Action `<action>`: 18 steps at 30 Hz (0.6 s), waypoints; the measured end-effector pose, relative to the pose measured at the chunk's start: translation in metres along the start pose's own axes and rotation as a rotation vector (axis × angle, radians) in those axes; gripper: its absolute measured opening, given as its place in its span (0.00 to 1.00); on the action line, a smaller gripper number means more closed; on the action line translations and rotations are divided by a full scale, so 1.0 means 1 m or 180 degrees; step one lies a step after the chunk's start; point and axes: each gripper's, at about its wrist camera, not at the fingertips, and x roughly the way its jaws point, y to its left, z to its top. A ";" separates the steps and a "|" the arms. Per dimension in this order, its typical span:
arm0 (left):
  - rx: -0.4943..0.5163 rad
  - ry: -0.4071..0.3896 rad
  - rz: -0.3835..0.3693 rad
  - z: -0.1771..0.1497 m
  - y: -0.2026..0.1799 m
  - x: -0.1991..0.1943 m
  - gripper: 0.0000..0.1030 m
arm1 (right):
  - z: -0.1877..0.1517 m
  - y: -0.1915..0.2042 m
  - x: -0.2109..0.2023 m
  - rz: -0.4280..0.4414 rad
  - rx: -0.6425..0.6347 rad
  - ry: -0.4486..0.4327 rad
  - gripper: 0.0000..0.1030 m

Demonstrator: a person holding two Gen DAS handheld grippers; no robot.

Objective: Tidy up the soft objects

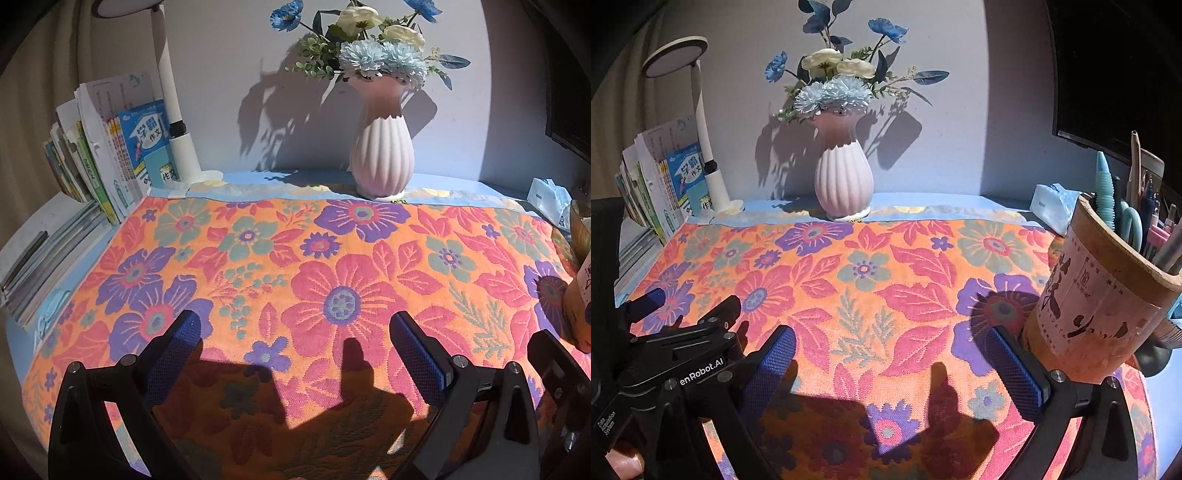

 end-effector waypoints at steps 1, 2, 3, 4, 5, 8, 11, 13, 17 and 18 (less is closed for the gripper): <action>0.0002 0.0003 -0.0003 0.000 0.000 0.000 0.99 | 0.000 0.000 0.000 -0.0001 -0.0003 0.0004 1.00; 0.0006 0.0006 -0.0008 0.000 0.000 0.000 0.99 | 0.000 0.000 0.000 -0.0005 -0.0002 0.0007 1.00; 0.0009 0.0009 -0.0012 0.000 0.000 0.001 0.99 | 0.000 0.000 0.000 -0.0009 -0.0005 0.0010 1.00; 0.0010 0.0012 -0.0012 0.000 -0.001 0.001 0.99 | 0.000 0.000 0.000 -0.0012 -0.0007 0.0012 1.00; 0.0013 0.0015 -0.0016 0.000 -0.001 0.001 0.99 | 0.000 0.000 0.000 -0.0015 -0.0010 0.0014 1.00; 0.0017 0.0019 -0.0016 0.000 -0.001 0.001 0.99 | 0.000 0.000 0.000 -0.0017 -0.0010 0.0017 1.00; 0.0015 0.0021 -0.0015 -0.001 -0.002 0.001 0.99 | 0.000 0.000 0.002 -0.0018 -0.0005 0.0028 1.00; 0.0020 0.0028 -0.0020 0.000 -0.001 0.001 0.99 | 0.000 0.000 0.002 -0.0018 -0.0002 0.0034 1.00; 0.0046 0.0054 -0.0001 -0.001 -0.004 0.002 0.99 | 0.000 -0.001 0.002 -0.0026 -0.0005 0.0033 1.00; 0.0050 0.0053 -0.0001 -0.001 -0.004 0.002 0.99 | 0.000 -0.001 0.002 -0.0036 -0.0002 0.0029 1.00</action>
